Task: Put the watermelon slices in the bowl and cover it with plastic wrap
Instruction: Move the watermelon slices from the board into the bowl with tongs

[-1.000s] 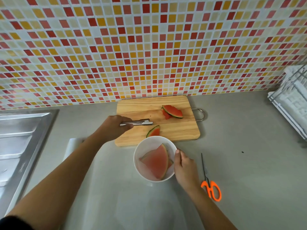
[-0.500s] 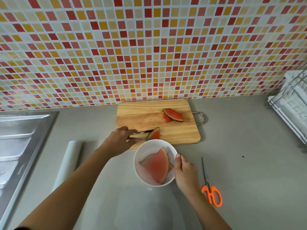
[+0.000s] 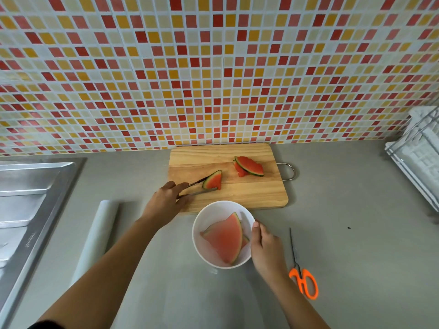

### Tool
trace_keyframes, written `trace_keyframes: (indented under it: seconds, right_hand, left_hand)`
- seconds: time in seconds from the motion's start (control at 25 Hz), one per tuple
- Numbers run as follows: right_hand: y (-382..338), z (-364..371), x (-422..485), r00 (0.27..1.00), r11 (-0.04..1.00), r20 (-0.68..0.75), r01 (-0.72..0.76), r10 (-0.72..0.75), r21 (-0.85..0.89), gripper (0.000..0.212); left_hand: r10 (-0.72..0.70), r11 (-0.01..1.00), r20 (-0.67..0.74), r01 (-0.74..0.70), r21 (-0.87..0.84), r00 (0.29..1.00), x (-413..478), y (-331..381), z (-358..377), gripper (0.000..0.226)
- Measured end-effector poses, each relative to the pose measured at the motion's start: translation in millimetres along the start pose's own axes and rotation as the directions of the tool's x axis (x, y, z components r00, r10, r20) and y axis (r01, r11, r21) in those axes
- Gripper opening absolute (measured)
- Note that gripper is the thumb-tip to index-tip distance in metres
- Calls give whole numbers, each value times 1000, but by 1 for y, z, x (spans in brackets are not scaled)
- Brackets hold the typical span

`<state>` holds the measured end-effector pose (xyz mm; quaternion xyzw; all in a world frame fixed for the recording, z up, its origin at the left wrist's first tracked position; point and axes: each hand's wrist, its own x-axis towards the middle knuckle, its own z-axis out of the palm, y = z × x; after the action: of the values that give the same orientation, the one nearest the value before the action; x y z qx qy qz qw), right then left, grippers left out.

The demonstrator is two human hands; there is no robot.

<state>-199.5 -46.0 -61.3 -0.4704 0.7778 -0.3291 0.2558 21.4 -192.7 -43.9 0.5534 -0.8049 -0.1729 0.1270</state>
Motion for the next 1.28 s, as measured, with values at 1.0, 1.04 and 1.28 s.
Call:
trace_keyframes:
  seconds: [1.0,1.04,1.28]
  right_hand:
    - [-3,-2,-1,1000,1000,7,-1,1,15,30]
    - [-3,-2,-1,1000,1000,7,-8,8,13,30]
    - [0,0,0,1000,1000,5,-9,9,-13,29]
  left_hand:
    - [39,946,-171,-91,-312,984,-91,30,-32,28]
    - [71,955,-131,-105,-276,989,-101,34,-34,28]
    - [-47,999,-5,47,-16,999,-105,59,-33,33]
